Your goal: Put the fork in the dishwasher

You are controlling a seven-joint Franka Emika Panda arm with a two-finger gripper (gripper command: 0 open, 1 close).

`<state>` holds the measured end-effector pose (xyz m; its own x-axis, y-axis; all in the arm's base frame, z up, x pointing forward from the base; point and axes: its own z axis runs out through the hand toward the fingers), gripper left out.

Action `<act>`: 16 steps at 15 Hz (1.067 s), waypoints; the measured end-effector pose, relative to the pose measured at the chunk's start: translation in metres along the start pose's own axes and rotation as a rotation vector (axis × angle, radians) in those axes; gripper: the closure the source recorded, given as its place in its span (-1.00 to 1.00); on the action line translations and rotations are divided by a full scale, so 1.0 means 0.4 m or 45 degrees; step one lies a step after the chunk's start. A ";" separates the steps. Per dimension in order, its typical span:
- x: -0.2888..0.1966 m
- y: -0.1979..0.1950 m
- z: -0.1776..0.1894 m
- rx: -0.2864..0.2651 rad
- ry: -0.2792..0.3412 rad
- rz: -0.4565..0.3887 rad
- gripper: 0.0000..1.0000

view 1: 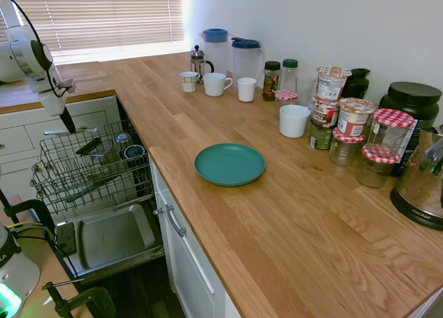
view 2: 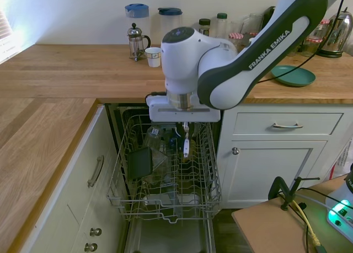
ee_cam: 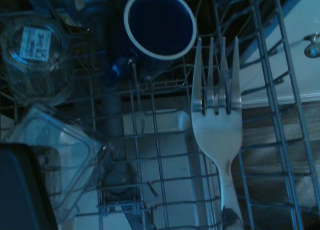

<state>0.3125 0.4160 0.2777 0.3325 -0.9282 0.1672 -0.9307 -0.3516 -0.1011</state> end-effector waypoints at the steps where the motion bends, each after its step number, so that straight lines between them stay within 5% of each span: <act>1: -0.012 0.013 0.034 -0.011 -0.003 -0.009 1.00; 6: -0.010 0.036 0.205 -0.062 0.016 -0.055 1.00; 15: 0.002 -0.005 0.391 -0.041 0.033 -0.138 1.00; 16: 0.000 -0.010 0.409 -0.042 0.032 -0.136 -1.00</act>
<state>0.3411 0.3972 0.1178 0.4268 -0.8820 0.2000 -0.8946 -0.4441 -0.0493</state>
